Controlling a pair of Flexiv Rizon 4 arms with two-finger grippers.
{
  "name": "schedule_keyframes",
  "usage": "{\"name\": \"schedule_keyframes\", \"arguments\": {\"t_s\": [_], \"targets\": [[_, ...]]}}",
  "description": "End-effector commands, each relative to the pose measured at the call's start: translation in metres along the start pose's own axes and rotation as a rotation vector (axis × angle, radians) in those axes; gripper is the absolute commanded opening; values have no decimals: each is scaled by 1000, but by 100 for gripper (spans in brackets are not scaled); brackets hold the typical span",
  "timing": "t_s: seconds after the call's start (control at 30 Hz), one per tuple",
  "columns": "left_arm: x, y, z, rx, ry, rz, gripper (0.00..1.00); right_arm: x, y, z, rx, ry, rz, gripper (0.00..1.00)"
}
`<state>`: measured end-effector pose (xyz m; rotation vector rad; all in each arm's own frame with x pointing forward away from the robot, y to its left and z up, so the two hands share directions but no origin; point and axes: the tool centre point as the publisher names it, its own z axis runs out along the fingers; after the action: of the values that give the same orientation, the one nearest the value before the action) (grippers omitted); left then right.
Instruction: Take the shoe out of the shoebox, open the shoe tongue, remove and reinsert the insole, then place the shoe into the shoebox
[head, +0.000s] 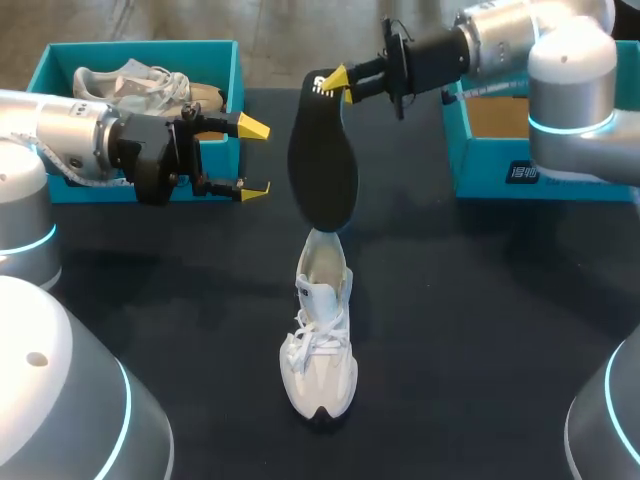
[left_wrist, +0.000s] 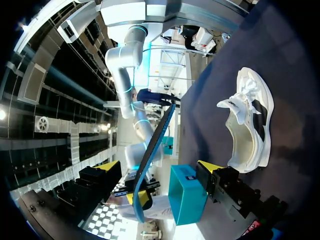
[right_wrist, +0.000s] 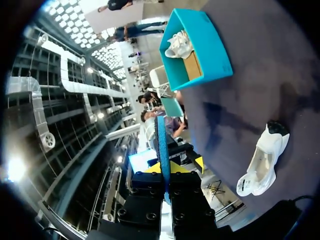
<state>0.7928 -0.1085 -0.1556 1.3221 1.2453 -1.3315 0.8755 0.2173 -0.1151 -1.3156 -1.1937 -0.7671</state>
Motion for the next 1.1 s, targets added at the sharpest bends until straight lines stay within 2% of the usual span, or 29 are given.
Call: {"name": "schedule_keyframes", "arguments": {"t_s": [0.03, 0.23, 0.37, 0.53, 0.7, 1.1], "targets": [[1, -1, 1, -3, -2, 2, 100, -1, -4, 1, -9, 1, 0, 0], [1, -1, 1, -3, -2, 2, 100, -1, -4, 1, -9, 1, 0, 0], [1, -1, 1, -3, -2, 2, 100, -5, -3, 15, -2, 35, 16, 0], [1, -1, 1, -3, -2, 2, 100, -1, 0, 22, -15, 64, -12, 0], [1, -1, 1, -3, -2, 2, 100, 2, 2, 23, -28, 101, -33, 0], [1, -1, 1, -3, -2, 2, 100, 1, 3, 22, -36, 106, -34, 0]]}}
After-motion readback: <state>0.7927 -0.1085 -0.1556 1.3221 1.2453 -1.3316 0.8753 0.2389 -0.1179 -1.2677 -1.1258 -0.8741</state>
